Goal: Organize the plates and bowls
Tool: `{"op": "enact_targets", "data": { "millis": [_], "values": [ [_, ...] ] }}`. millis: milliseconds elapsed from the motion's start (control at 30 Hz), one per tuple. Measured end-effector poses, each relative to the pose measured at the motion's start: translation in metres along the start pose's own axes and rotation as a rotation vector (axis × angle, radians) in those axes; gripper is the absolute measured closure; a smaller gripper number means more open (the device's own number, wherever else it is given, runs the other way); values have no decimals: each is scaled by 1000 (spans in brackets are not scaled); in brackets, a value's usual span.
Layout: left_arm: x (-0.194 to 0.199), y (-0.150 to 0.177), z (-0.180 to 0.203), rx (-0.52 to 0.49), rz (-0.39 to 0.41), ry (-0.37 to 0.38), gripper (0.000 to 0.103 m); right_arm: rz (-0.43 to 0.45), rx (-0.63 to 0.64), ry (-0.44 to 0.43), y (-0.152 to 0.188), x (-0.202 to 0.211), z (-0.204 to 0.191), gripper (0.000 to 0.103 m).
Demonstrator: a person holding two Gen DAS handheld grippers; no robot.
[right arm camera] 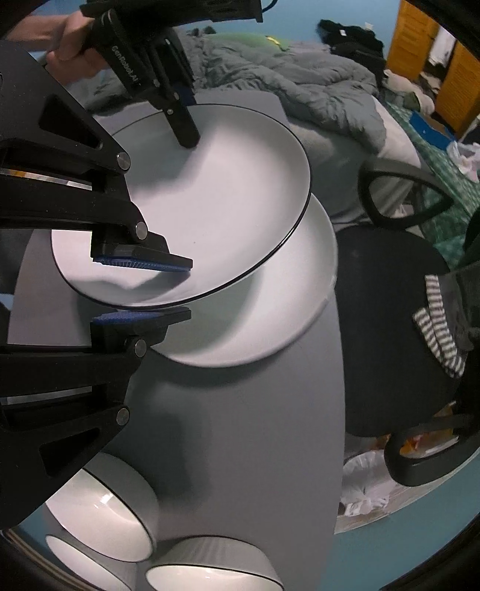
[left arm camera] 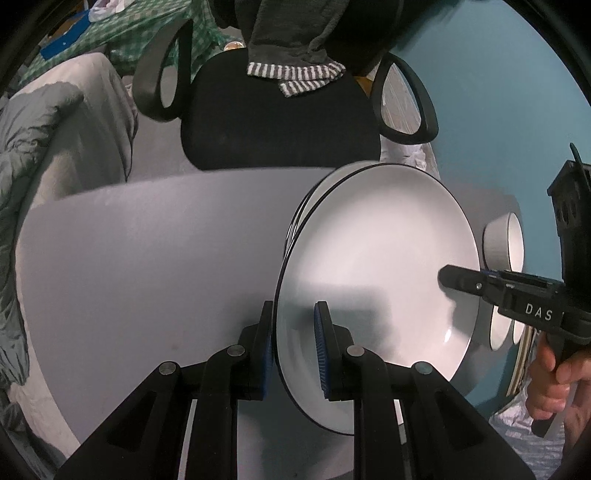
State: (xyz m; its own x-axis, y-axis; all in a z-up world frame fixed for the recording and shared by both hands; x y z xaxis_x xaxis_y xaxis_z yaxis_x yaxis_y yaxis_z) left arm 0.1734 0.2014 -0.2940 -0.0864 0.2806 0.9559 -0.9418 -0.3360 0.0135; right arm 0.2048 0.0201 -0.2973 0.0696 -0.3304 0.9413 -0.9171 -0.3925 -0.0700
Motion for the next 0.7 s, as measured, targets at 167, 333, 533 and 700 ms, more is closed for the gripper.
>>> {"op": "enact_targets", "data": {
  "millis": [167,333,533,700],
  "values": [
    [-14,-12,13,-6,-5,-18,83,-13,-22,-12,-10,-3,18,83],
    [-20,-19,18,-20,0,-46,82,-27,-26,-17,-17,-7,24,83],
    [-27,-21,20,-27,-9,-78,81,-46,-34,-13,-18,-12,25,83],
    [-30,-18,21,-53,-8,-114,81,-64,-54,4,-16,-16,27,83]
  ]
}}
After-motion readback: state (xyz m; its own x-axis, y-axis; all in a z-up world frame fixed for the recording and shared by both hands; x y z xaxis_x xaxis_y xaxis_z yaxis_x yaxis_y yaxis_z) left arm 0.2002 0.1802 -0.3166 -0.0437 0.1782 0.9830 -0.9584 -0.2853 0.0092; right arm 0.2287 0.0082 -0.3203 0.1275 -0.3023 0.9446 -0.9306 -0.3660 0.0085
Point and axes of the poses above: each gripper's, at about its wrist camera, not at the fingertips, and x roughly against the way its jaws point, z to its right, y to its underside, the point moved 6 cm from there along -x, roughly the way its jaws point, and after that the axes turned 15 degrees about x, right-handed, at the moved point
